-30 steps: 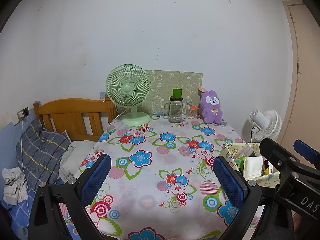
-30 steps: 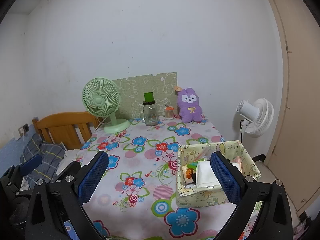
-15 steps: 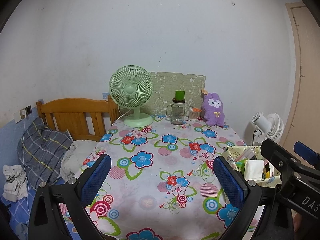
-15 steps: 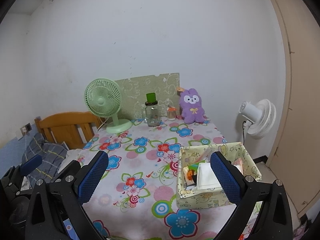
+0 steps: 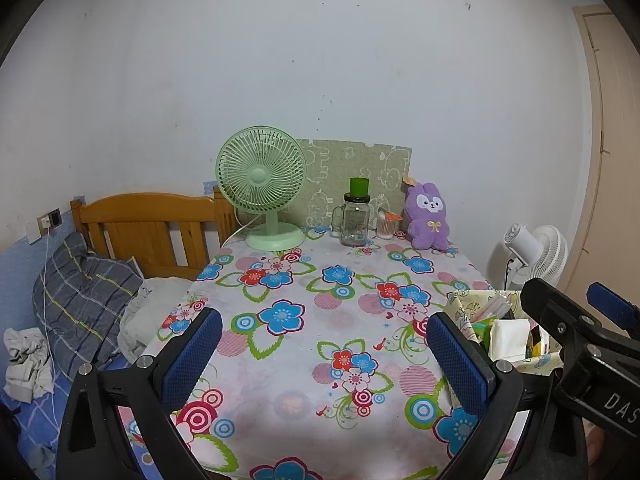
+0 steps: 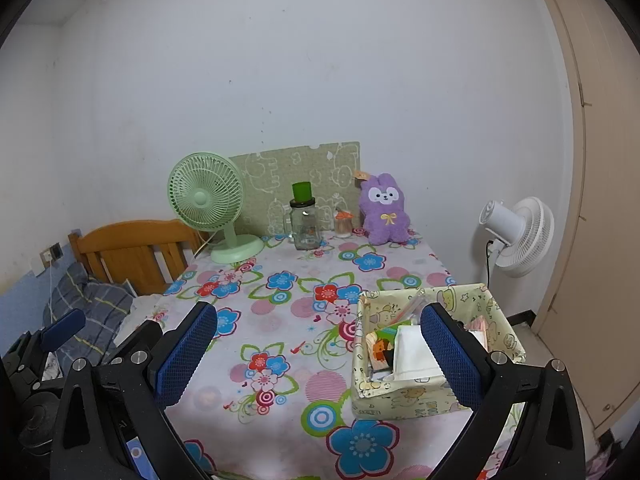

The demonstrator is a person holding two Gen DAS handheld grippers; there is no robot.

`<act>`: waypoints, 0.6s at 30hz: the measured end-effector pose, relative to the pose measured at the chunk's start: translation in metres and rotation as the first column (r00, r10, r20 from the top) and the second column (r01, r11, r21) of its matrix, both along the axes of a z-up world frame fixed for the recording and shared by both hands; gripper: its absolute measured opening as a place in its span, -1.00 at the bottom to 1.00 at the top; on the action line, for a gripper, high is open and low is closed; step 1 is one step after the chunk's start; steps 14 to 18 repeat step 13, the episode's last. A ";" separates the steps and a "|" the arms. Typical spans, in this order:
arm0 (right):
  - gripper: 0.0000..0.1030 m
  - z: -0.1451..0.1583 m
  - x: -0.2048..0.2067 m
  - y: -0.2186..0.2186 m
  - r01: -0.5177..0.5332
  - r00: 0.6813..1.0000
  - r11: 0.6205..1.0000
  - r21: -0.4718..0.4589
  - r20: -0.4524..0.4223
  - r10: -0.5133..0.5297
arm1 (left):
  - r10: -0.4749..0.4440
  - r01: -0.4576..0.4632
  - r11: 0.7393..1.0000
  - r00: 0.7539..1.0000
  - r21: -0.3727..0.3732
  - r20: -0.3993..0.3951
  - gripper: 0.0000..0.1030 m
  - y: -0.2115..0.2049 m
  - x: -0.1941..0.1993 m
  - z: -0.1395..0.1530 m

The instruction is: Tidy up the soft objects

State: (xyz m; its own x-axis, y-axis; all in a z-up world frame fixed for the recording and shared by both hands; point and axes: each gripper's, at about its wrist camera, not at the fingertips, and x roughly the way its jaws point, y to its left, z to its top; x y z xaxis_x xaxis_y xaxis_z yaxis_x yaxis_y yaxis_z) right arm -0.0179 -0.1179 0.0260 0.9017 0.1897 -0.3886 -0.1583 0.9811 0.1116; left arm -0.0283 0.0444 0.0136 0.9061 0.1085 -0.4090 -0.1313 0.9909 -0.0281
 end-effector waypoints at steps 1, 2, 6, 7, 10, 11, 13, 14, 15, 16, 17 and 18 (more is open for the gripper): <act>0.99 0.000 0.001 0.000 0.000 1.000 1.000 0.000 0.001 0.000 | -0.001 0.001 1.000 1.000 0.000 0.000 0.99 0.000 0.001 0.000; 1.00 0.001 0.002 0.001 0.001 1.000 1.000 -0.001 0.003 -0.001 | -0.002 0.002 1.000 1.000 0.000 0.001 0.99 0.000 0.001 0.000; 1.00 0.001 0.002 0.001 0.009 1.000 1.000 -0.004 0.011 -0.008 | -0.006 0.006 1.000 1.000 0.000 0.004 0.99 0.000 0.003 0.000; 1.00 0.002 0.002 0.002 0.011 1.000 1.000 -0.005 0.012 -0.011 | -0.008 0.008 1.000 1.000 0.000 0.005 0.99 0.000 0.003 0.000; 0.99 0.001 0.002 0.002 0.020 1.000 1.000 -0.006 0.014 -0.020 | -0.012 0.012 1.000 1.000 0.002 0.004 0.99 0.001 0.004 0.000; 0.99 0.001 0.002 0.001 0.023 1.000 1.000 -0.006 0.011 -0.023 | -0.013 0.013 1.000 1.000 0.002 0.004 0.99 0.000 0.005 -0.001; 1.00 -0.001 0.002 0.000 0.027 1.000 1.000 -0.002 0.007 -0.027 | -0.017 0.017 1.000 1.000 0.001 0.001 0.99 0.001 0.006 -0.002; 1.00 -0.001 0.002 0.000 0.027 1.000 1.000 -0.002 0.007 -0.027 | -0.017 0.017 1.000 1.000 0.001 0.001 0.99 0.001 0.006 -0.002; 1.00 -0.001 0.002 0.000 0.027 1.000 1.000 -0.002 0.007 -0.027 | -0.017 0.017 1.000 1.000 0.001 0.001 0.99 0.001 0.006 -0.002; 1.00 -0.001 0.002 0.000 0.027 1.000 1.000 -0.002 0.007 -0.027 | -0.017 0.017 1.000 1.000 0.001 0.001 0.99 0.001 0.006 -0.002; 1.00 -0.001 0.002 0.000 0.027 1.000 1.000 -0.002 0.007 -0.027 | -0.017 0.017 1.000 1.000 0.001 0.001 0.99 0.001 0.006 -0.002; 1.00 -0.001 0.002 0.000 0.027 1.000 1.000 -0.002 0.007 -0.027 | -0.017 0.017 1.000 1.000 0.001 0.001 0.99 0.001 0.006 -0.002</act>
